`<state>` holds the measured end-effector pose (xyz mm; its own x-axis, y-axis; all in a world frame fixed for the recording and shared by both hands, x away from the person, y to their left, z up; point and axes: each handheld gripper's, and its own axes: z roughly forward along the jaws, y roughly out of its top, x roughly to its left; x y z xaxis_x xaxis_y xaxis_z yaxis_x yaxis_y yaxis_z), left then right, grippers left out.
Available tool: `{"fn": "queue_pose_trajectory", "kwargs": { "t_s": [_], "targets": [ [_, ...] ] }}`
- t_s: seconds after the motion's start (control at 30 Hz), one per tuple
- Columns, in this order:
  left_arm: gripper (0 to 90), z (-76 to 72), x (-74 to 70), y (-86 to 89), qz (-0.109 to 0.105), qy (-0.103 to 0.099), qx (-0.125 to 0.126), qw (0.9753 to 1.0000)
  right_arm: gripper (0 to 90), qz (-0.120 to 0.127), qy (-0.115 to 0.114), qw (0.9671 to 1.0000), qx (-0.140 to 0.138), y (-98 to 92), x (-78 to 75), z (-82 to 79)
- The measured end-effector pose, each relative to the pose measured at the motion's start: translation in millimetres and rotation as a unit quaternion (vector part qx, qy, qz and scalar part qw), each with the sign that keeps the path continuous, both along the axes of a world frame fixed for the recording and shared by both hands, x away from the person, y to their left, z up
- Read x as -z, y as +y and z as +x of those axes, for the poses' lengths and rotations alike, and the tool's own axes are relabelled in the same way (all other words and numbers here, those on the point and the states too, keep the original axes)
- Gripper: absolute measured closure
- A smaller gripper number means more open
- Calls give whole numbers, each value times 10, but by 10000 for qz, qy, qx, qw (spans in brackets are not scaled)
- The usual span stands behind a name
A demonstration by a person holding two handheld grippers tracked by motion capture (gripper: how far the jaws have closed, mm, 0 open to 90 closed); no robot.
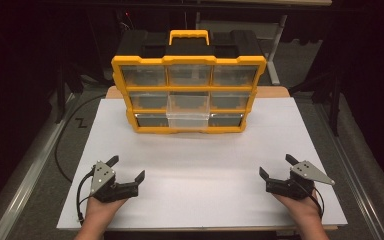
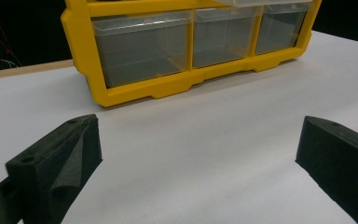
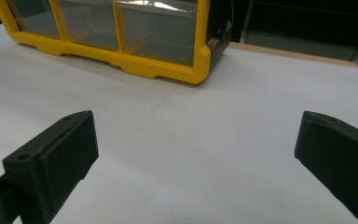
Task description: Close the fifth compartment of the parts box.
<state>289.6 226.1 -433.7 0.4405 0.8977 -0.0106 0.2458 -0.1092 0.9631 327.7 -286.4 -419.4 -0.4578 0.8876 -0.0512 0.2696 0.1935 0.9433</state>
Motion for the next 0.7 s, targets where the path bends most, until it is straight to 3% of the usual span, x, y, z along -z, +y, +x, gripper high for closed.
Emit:
{"fn": "queue_pose_trajectory", "kwargs": {
  "t_s": [0.23,0.7],
  "targets": [
    [7,10,8,-21,-24,10,29,10000,10,-44,-60,9999,152,-5,-6,55],
    [3,2,4,-24,-44,-66,65,9999,11,-150,-88,9998,93,181,-4,207]
  ]
}}
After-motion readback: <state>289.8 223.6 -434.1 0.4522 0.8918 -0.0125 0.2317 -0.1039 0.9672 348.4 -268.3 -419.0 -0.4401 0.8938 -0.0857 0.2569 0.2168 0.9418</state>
